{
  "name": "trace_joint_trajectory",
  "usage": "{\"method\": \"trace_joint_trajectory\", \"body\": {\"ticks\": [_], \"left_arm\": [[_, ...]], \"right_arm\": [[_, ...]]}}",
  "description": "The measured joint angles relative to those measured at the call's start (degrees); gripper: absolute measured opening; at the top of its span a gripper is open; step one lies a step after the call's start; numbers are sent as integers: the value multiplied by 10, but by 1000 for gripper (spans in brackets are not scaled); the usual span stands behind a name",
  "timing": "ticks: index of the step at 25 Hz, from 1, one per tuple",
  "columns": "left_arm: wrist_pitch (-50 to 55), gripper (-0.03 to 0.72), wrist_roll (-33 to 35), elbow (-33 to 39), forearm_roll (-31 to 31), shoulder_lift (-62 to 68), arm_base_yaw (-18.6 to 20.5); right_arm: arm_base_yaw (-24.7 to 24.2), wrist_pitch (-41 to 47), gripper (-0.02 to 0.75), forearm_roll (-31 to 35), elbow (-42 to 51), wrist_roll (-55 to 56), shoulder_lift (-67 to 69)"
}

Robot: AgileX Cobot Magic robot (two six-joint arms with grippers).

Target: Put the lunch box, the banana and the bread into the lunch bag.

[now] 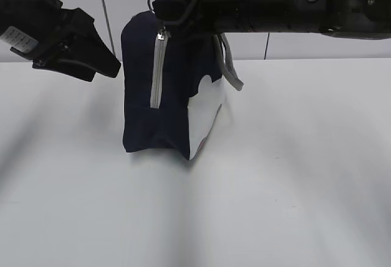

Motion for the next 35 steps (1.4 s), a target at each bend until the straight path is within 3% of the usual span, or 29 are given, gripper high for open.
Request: {"method": "trace_joint_trajectory", "body": {"ticks": [13, 26, 35], "left_arm": [[-21, 434, 104, 0, -68, 33, 0], [-41, 333, 145, 0, -76, 73, 0], [-42, 321, 216, 0, -120, 74, 0]], "right_arm": [[0, -3, -16, -97, -1, 120, 0], [0, -4, -16, -106, -1, 146, 0], [0, -4, -16, -107, -1, 147, 0]]}}
